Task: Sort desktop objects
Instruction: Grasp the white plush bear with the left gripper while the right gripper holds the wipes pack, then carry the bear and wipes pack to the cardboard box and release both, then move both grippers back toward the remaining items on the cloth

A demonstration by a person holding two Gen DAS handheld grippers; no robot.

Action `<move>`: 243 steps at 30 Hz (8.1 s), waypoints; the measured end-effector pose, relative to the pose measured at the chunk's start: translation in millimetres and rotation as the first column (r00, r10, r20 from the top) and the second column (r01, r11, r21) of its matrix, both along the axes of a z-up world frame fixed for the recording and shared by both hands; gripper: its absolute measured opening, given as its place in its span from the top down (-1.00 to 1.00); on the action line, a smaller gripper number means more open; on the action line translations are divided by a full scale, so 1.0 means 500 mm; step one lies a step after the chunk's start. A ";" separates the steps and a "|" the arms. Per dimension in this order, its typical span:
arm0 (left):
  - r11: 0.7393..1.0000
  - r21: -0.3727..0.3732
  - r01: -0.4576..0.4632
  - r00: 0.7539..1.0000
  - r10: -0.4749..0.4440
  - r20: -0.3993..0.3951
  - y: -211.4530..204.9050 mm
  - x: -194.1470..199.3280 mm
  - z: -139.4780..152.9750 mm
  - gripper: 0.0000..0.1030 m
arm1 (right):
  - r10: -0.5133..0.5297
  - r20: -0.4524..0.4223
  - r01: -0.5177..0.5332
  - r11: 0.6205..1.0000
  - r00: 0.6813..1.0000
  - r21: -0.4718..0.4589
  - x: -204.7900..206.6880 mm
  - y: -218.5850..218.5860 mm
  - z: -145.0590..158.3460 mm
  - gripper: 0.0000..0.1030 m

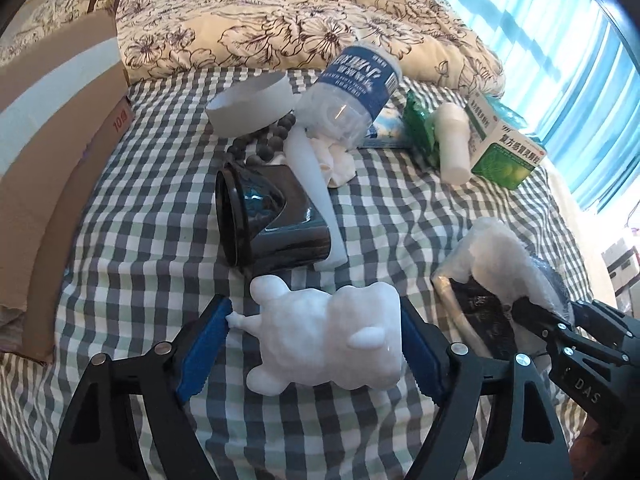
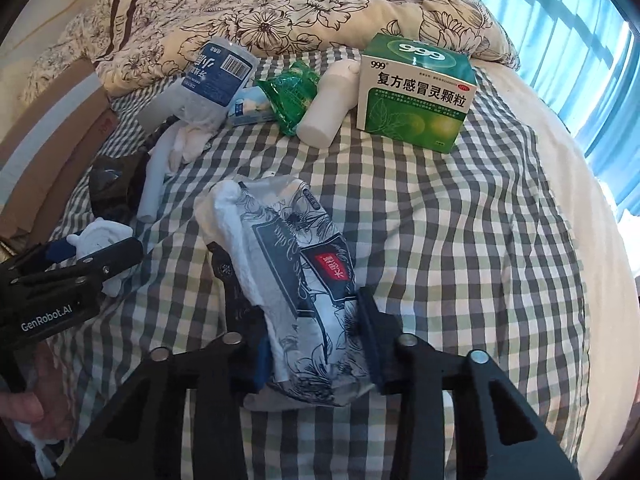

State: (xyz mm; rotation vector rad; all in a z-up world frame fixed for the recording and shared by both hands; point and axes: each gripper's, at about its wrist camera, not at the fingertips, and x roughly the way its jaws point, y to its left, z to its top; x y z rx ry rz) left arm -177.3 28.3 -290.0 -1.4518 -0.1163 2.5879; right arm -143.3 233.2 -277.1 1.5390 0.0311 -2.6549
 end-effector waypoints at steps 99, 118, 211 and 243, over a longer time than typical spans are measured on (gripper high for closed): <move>0.943 -0.094 -0.320 0.893 0.267 -0.363 -0.575 0.071 0.389 -0.61 | 0.296 -0.412 -0.342 0.939 0.862 -0.041 -0.021 -0.598 0.416 0.55; 0.949 -0.119 -0.291 0.938 0.259 -0.228 -0.621 -0.036 0.252 -0.61 | 0.374 -0.304 -0.395 0.918 0.876 -0.010 -0.135 -0.711 0.299 0.55; 0.992 -0.052 -0.117 0.876 0.078 -0.475 -0.150 0.207 0.563 -0.65 | 0.025 -0.578 -0.108 0.988 0.816 -0.111 0.224 -0.115 0.590 -0.49; 0.992 -0.067 -0.111 0.969 0.093 -0.230 -0.060 0.003 0.287 -0.78 | -0.103 -0.356 0.075 0.993 0.929 -0.091 0.018 0.052 0.343 -0.54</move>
